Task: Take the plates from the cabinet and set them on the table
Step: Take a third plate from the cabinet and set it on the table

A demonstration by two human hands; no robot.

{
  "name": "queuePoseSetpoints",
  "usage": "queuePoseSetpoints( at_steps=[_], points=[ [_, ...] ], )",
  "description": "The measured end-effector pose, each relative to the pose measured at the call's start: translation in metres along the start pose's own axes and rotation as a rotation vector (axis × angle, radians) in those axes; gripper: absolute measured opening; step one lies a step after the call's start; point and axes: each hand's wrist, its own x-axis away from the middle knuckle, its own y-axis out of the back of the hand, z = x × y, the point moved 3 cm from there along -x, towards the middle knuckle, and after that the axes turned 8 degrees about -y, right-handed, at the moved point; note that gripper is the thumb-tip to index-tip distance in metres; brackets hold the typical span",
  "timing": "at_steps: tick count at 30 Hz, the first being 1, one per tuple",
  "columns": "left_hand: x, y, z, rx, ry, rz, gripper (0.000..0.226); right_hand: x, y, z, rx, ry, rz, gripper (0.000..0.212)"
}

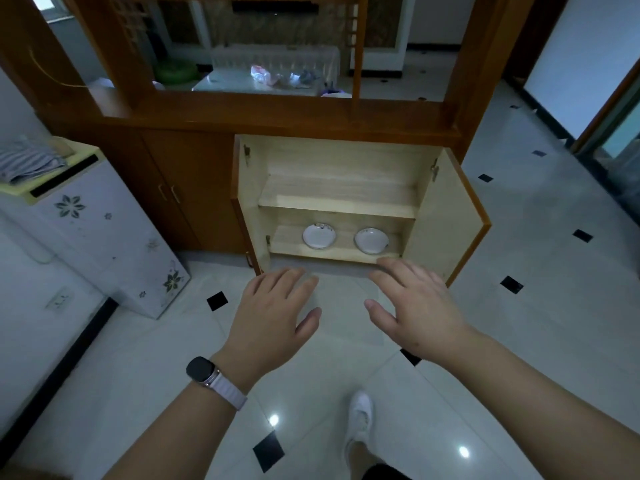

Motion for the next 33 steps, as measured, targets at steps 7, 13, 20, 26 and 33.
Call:
queuePoseSetpoints(
  at_steps=[7,13,20,26,33],
  points=[
    [-0.072,-0.035,0.054,-0.045,0.023,0.040,0.044,-0.092,-0.040,-0.024,-0.067,0.048,-0.044,0.049],
    [-0.157,-0.041,0.092,-0.085,0.004,-0.024,0.039,-0.187,-0.058,-0.050,-0.108,0.099,-0.072,0.049],
    [-0.220,-0.053,0.127,-0.122,0.028,0.020,0.041,-0.267,-0.067,-0.059,-0.108,0.121,-0.037,0.047],
    [-0.255,-0.082,0.149,-0.076,-0.030,0.003,0.038,-0.300,-0.094,-0.077,-0.133,0.084,0.054,0.051],
    [-0.293,-0.132,0.176,0.069,-0.120,-0.014,0.036,-0.325,-0.130,-0.085,-0.070,0.003,0.082,0.049]
  ],
)
